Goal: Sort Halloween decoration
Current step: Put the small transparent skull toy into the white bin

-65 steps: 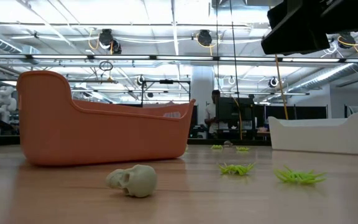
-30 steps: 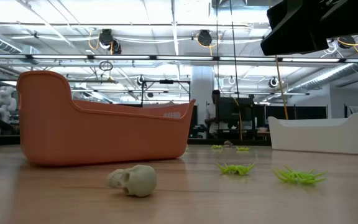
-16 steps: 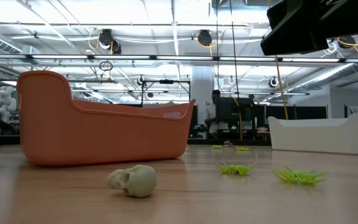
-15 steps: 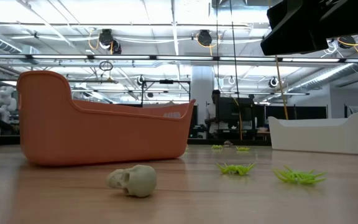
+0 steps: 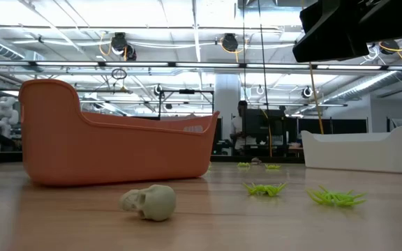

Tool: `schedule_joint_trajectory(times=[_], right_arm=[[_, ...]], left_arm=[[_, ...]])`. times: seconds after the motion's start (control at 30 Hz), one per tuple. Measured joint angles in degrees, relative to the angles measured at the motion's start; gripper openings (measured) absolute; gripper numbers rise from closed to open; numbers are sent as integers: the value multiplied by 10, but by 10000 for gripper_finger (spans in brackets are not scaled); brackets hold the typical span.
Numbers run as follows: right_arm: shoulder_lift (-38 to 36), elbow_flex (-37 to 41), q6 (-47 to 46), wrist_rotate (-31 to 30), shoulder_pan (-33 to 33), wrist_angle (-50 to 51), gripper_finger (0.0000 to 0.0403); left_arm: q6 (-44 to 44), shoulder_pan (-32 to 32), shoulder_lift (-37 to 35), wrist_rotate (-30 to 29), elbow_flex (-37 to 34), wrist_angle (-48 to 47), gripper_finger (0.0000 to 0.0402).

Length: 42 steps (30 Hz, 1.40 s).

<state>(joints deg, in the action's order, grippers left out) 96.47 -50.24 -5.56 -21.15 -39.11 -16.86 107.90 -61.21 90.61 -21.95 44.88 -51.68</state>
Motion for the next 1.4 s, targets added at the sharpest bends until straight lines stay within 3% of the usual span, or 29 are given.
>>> schedule_joint_trajectory(times=[0.33, 0.7, 0.87, 0.97, 1.07, 1.2, 1.4], right_arm=[[0, 0, 23, -14, 1, -35, 208], [0, 0, 221, -16, 11, -114, 208], [0, 0, 341, -45, 39, -145, 208], [0, 0, 448, -36, 51, -201, 208], [0, 0, 559, 9, 64, -250, 208], [0, 0, 665, 62, 80, -287, 208], [0, 0, 744, 64, 85, -328, 208]], left_arm=[[-148, -8, -23, -125, 89, 2, 59], [-362, 1, -25, -249, 199, 16, 59], [-546, 34, -25, -319, 209, 108, 59], [-653, 69, -25, -319, 209, 184, 59], [-750, 109, -25, -294, 209, 271, 59], [-871, 160, -25, -225, 209, 389, 59], [-953, 233, -23, -104, 209, 460, 59]])
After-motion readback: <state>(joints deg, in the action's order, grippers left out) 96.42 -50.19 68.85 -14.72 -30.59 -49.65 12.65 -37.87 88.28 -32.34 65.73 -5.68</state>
